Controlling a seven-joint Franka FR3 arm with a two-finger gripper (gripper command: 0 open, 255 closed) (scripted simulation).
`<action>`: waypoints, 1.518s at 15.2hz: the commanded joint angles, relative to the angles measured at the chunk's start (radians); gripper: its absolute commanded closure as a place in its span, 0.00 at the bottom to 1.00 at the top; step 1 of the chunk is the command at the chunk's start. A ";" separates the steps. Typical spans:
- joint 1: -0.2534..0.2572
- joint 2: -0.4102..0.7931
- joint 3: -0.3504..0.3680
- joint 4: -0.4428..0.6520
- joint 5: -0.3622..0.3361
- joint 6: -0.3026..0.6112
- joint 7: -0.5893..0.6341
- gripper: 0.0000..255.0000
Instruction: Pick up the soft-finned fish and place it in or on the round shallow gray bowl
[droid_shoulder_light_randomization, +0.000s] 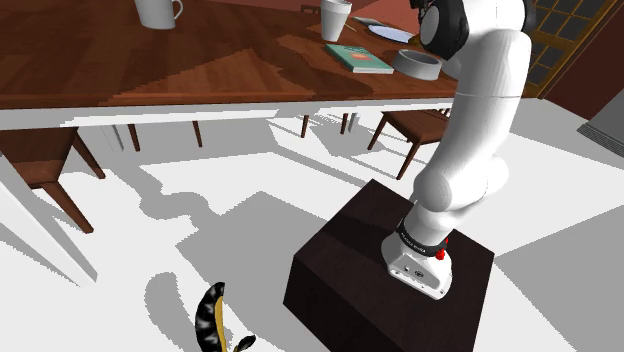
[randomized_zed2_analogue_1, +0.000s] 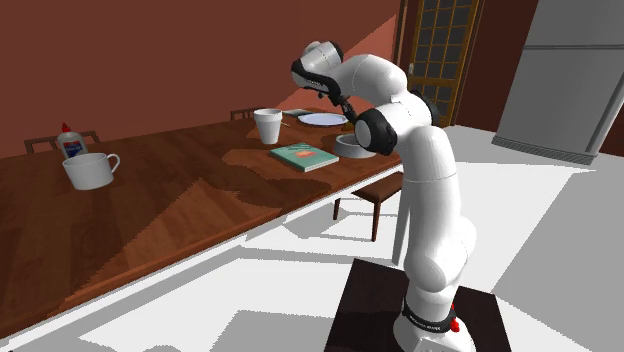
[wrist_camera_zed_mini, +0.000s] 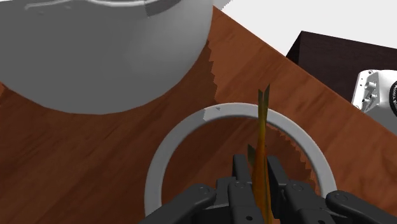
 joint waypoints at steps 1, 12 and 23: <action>0.004 -0.016 0.002 -0.049 0.002 0.031 0.019 1.00; 0.014 -0.055 0.009 -0.179 0.006 0.113 0.068 1.00; -0.003 0.073 0.007 0.088 0.027 -0.024 0.010 0.00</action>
